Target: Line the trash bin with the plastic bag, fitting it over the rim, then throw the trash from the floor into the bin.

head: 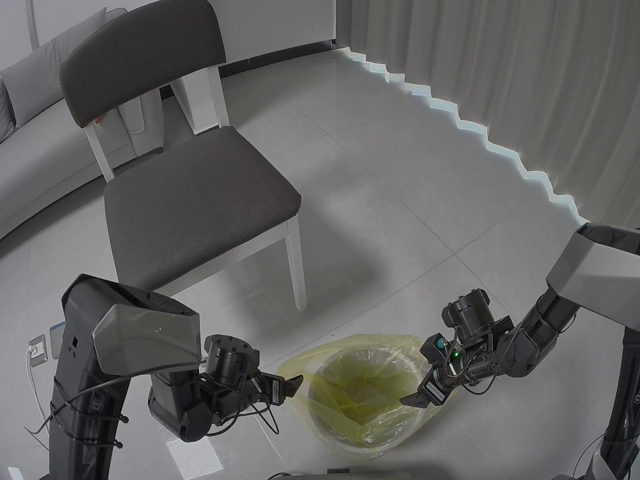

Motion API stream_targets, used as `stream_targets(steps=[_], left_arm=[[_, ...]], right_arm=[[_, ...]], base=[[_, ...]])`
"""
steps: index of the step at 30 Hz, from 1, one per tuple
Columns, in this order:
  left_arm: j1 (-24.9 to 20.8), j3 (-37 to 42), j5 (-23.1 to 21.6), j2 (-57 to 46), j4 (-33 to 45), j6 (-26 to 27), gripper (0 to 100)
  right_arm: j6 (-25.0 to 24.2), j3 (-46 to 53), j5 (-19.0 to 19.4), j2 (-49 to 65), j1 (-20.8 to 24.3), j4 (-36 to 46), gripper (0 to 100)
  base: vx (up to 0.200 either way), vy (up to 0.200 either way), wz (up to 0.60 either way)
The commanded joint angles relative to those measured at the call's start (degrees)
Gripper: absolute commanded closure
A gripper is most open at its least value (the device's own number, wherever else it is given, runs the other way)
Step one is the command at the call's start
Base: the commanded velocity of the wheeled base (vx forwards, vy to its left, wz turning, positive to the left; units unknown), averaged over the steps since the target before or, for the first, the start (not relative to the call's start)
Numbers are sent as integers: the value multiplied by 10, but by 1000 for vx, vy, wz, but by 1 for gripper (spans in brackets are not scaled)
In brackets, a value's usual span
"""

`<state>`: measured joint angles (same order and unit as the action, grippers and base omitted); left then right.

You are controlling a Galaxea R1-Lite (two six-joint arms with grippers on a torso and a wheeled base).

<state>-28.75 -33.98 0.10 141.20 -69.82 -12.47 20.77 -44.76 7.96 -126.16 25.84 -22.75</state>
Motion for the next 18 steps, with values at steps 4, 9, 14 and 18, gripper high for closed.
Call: stream_targets(steps=[4, 9, 14, 18], left_arm=[[8, 44, 1, -19, -33, 0, 0], [9, 58, 3, -24, -57, 0, 0], [8, 67, 3, -27, -68, 0, 0], [5, 67, 5, -27, -72, -1, 0]], right_arm=[[15, 13, 3, -27, 11, -1, 0], [26, 13, 3, -40, 10, 0, 0], [41, 19, 3, -40, 8, 5, 0], [50, 20, 3, -37, 9, 9, 100]], base=[[0, 0, 0], [0, 0, 0], [0, 0, 0], [0, 0, 0]])
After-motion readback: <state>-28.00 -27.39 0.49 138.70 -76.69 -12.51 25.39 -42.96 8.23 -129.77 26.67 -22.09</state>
